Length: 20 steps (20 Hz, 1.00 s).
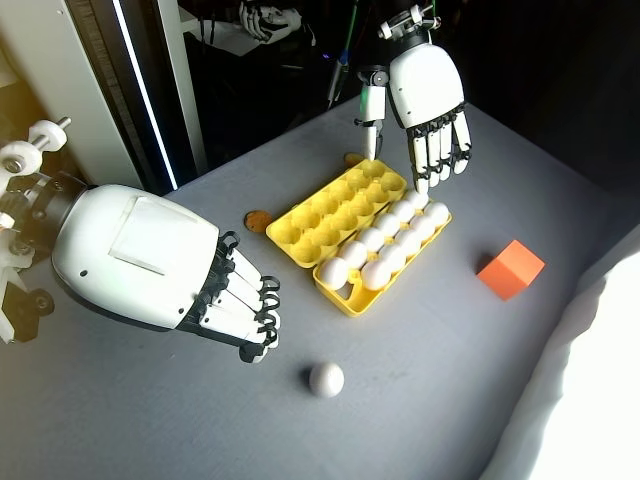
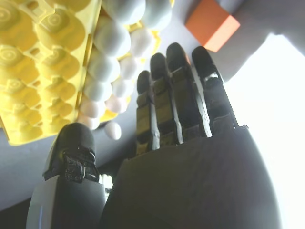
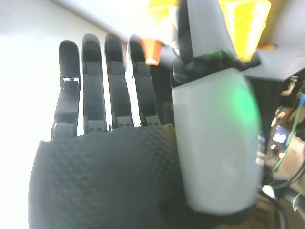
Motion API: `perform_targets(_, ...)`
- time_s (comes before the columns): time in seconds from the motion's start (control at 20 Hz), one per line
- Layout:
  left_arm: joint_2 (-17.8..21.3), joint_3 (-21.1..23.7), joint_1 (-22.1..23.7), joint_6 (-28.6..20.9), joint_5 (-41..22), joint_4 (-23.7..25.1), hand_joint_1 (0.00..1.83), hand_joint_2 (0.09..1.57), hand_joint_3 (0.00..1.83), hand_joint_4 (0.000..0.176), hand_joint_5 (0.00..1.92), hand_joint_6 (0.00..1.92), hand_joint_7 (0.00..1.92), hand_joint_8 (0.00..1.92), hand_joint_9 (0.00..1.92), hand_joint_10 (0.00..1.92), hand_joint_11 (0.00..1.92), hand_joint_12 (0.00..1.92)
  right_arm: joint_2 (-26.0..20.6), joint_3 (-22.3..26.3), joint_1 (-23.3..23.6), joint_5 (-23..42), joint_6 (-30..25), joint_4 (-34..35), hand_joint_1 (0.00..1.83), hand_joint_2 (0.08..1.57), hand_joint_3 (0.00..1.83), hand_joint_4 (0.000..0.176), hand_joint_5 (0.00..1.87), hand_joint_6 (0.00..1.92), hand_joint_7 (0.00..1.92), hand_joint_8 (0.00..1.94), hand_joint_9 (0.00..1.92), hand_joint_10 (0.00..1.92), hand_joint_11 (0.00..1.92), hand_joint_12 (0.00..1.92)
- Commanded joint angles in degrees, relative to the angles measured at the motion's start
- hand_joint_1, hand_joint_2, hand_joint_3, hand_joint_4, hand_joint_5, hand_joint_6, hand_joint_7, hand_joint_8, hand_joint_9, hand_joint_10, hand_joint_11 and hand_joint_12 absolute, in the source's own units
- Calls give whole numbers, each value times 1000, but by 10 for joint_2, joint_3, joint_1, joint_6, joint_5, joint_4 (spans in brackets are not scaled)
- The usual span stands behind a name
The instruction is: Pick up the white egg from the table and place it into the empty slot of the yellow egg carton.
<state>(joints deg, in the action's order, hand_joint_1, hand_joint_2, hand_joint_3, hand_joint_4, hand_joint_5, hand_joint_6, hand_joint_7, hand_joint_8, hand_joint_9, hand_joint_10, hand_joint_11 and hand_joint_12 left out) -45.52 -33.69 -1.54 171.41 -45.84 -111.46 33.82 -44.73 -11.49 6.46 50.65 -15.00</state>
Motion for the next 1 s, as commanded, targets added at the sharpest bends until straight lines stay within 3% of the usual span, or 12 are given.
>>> perform_targets(0.0, 8, -1, 5, 3, -1, 33, 0, 1177, 45, 0, 0, 0, 0, 0, 0, 0, 0, 0, -6, 0, 5, 54, -1, 4, 10, 1291, 29, 0, 0, 0, 0, 0, 0, 0, 0, 0)
perform_targets(0.25, 8, -3, 5, 3, -3, 34, 0, 1194, 11, 0, 0, 0, 0, 0, 0, 0, 0, 0, -6, -4, 5, 54, 1, 4, 69, 1279, 11, 0, 20, 7, 10, 3, 0, 0, 0, 0)
perform_targets(0.3, 7, -4, 6, 3, -8, 34, 0, 1202, 12, 0, 0, 0, 0, 0, 0, 0, 0, 0, -2, -10, 5, 54, 1, 4, 435, 1214, 0, 0, 52, 11, 47, 10, 0, 0, 0, 0)
perform_targets(0.35, 7, -4, 6, 3, -11, 34, 0, 1198, 10, 0, 0, 0, 0, 0, 0, 0, 0, 0, 6, -20, 6, 57, 1, 9, 667, 1144, 0, 0, 37, 8, 30, 7, 0, 0, 19, 9)
perform_targets(0.4, 7, -5, 6, 3, -15, 34, 0, 1195, 8, 0, 0, 0, 0, 0, 0, 0, 0, 0, 20, -39, 7, 59, 1, 28, 715, 1086, 0, 0, 23, 2, 22, 10, 0, 0, 3, 148)
perform_targets(0.45, 7, -6, 7, 3, -16, 35, 0, 1182, 1, 0, 2, 0, 0, 0, 0, 0, 0, 0, 38, -58, 12, 59, 1, 49, 921, 1024, 0, 0, 19, 4, 0, 0, 0, 0, 0, 61)
perform_targets(0.6, 7, -8, 8, 3, -16, 35, 0, 1173, 0, 0, 1, 0, 2, 0, 0, 0, 0, 0, 72, -89, 28, 55, 1, 60, 943, 1055, 0, 0, 76, 9, 20, 3, 2, 1, 0, 190)
perform_targets(0.7, 7, -8, 8, 3, -16, 36, 0, 1179, 0, 0, 0, 0, 0, 0, 0, 0, 0, 0, 91, -105, 36, 57, 0, 63, 947, 1067, 2, 0, 71, 4, 17, 1, 0, 0, 0, 176)
perform_targets(0.75, 6, -8, 9, 3, -16, 38, 0, 1184, 2, 0, 0, 0, 2, 1, 0, 0, 0, 0, 103, -116, 39, 56, 0, 72, 976, 1071, 2, 0, 107, 10, 65, 9, 39, 12, 0, 287)
perform_targets(0.95, 6, -7, 9, 3, -48, 28, 0, 1174, 0, 0, 17, 3, 30, 8, 6, 1, 0, 0, 173, -196, 55, 54, 0, 134, 1158, 1073, 0, 0, 142, 8, 44, 1, 0, 0, 0, 36)
